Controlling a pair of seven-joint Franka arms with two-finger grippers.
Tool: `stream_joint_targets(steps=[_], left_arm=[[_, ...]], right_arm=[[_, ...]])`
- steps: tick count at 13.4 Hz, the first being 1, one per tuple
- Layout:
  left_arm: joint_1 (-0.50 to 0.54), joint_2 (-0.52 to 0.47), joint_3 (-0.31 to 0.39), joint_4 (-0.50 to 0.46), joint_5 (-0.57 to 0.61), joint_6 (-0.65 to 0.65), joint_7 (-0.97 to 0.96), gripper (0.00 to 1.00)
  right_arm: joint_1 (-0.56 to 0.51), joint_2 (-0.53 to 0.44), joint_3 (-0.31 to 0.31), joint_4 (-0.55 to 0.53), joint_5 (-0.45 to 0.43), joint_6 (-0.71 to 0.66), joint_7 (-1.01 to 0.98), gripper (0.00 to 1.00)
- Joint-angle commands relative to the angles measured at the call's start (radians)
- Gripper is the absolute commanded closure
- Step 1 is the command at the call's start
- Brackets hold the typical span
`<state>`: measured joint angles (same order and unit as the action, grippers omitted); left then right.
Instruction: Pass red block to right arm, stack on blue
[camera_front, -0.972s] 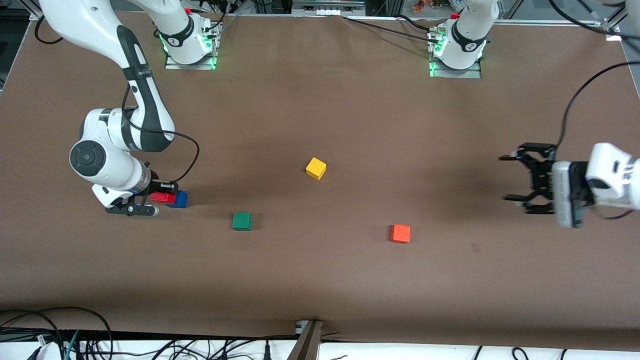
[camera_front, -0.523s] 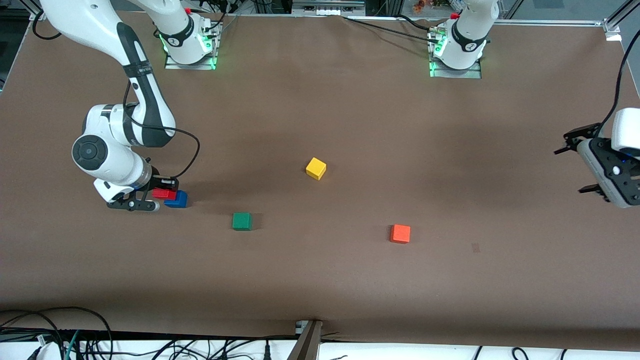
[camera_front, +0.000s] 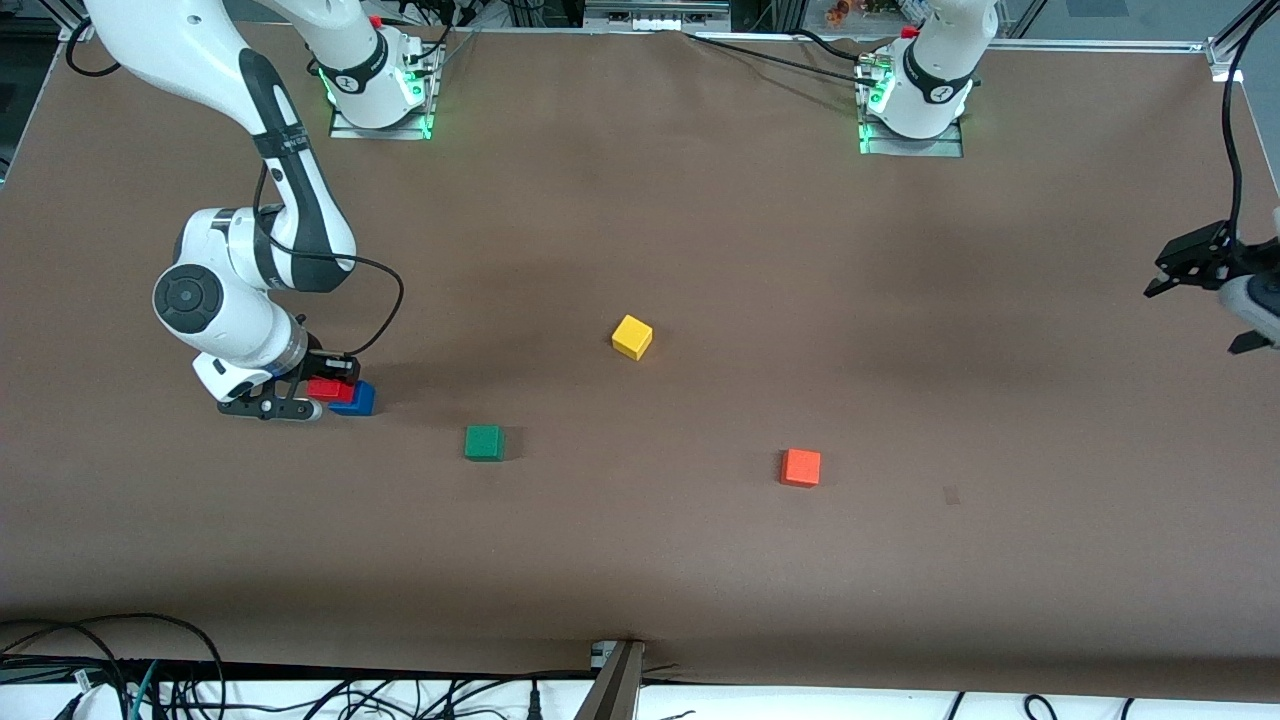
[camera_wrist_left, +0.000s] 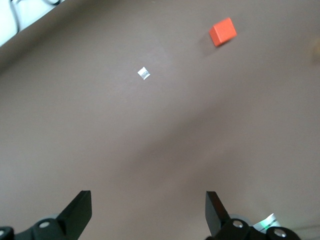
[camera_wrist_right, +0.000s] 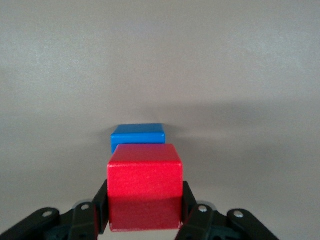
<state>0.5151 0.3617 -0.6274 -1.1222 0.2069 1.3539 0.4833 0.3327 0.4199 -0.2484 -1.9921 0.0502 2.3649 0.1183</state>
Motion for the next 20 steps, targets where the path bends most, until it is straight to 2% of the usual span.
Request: stream_joint_targets(steps=[1,9,10,11,12,14,15,16,17,18,20], left_arm=[[-0.019,-0.041,-0.018,-0.007,-0.014,-0.029,-0.15,0.0],[-0.079,-0.047,-0.029,-0.008,-0.02,-0.049,-0.166,0.0],[-0.102,-0.087,-0.012,-0.036,-0.021,-0.041,-0.167,0.0],[-0.156,-0.127,0.039,-0.092,-0.027,-0.042,-0.179,0.0],[-0.262,-0.171,0.155,-0.131,-0.034,-0.042,-0.227,0.0],[-0.509,-0.249,0.446,-0.218,-0.131,-0.032,-0.346,0.0],[-0.556,-0.297,0.527,-0.294,-0.183,0.008,-0.37,0.0],[-0.567,-0.354,0.56,-0.382,-0.205,0.055,-0.373,0.0],[-0.567,-0.387,0.569,-0.439,-0.205,0.086,-0.374,0.0],[-0.569,-0.408,0.577,-0.471,-0.205,0.094,-0.38,0.0],[-0.569,-0.406,0.581,-0.478,-0.205,0.094,-0.432,0.0]], right_arm=[[0.008,-0.023,-0.003,-0.027,-0.02,0.025,-0.002,1.0],[0.011,-0.009,-0.003,-0.028,-0.02,0.054,-0.002,1.0],[0.011,-0.009,-0.003,-0.028,-0.02,0.056,0.0,1.0],[0.012,-0.009,-0.002,-0.028,-0.02,0.056,-0.002,1.0],[0.012,-0.009,-0.002,-0.028,-0.02,0.056,0.0,1.0],[0.012,-0.009,-0.002,-0.028,-0.02,0.056,-0.002,1.0],[0.012,-0.009,-0.002,-0.025,-0.02,0.054,-0.002,0.89],[0.012,-0.009,-0.003,-0.019,-0.018,0.051,0.004,0.16],[0.012,-0.01,-0.003,-0.014,-0.018,0.05,0.003,0.0],[0.011,-0.01,-0.003,0.008,-0.017,0.047,-0.008,0.0],[0.005,-0.016,-0.005,0.044,-0.018,0.012,-0.012,0.0]])
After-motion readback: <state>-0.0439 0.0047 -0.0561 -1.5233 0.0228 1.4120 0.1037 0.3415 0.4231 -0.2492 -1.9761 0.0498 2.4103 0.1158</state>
